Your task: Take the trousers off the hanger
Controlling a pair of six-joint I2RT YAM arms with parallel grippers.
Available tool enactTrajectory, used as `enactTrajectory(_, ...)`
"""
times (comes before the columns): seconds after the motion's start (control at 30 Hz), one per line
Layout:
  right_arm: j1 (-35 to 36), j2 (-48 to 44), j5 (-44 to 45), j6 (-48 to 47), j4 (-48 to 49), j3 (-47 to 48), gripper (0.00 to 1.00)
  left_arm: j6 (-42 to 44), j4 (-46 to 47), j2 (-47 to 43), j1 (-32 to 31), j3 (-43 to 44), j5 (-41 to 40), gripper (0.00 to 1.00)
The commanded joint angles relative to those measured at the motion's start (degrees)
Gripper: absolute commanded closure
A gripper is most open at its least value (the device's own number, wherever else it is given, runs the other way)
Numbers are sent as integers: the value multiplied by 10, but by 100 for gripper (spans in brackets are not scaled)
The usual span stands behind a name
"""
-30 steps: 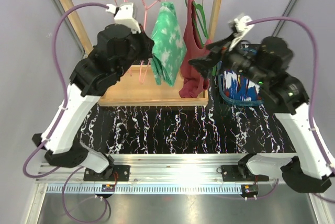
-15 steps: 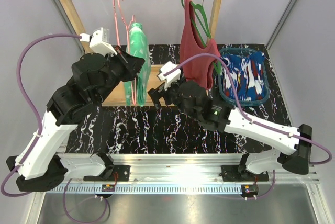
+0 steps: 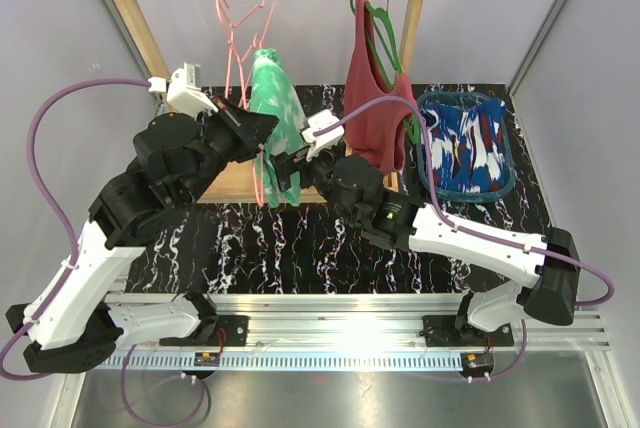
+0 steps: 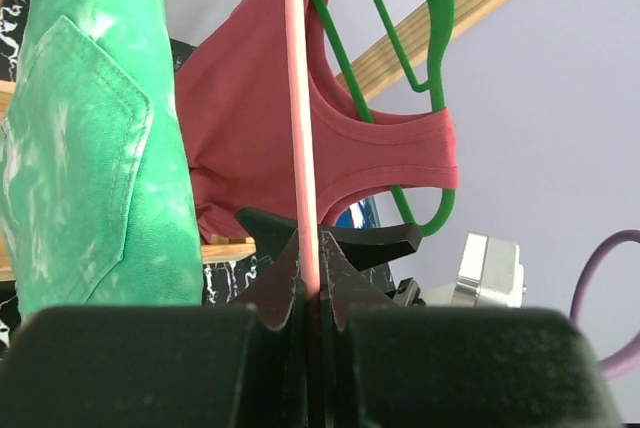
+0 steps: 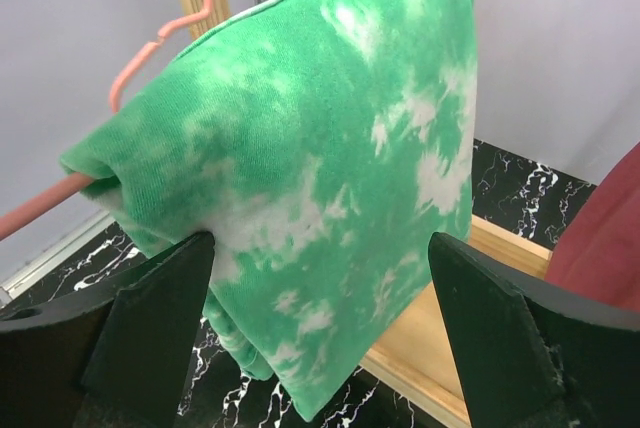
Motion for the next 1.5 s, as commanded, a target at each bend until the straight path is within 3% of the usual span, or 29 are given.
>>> enactTrajectory(0.0, 3, 6, 21, 15, 40, 4, 4, -4, 148, -25, -6, 14, -12, 100)
enactTrajectory(0.2, 2, 4, 11, 11, 29, -6, 3, -11, 154, -27, -8, 10, -14, 100)
enactTrajectory(0.37, 3, -24, -72, 46, 11, -28, 2, -3, 150, -20, -8, 20, -29, 100)
enactTrajectory(0.63, 3, -8, -42, 47, 10, -11, 3, -11, 153, -18, -8, 14, -22, 100)
enactTrajectory(0.83, 3, 13, 47, -25, 54, 0, 5, -14, 153, -20, -8, 13, -15, 100)
enactTrajectory(1.07, 3, 46, 67, -160, 136, 8, 9, -12, 149, -22, -8, 19, -7, 100)
enactTrajectory(1.23, 3, 32, 20, -192, 124, 5, 9, 0, 134, -12, -8, 41, -16, 100)
enactTrajectory(1.47, -28, 9, -53, -147, 79, -10, 9, 5, 127, -5, -8, 56, -17, 100)
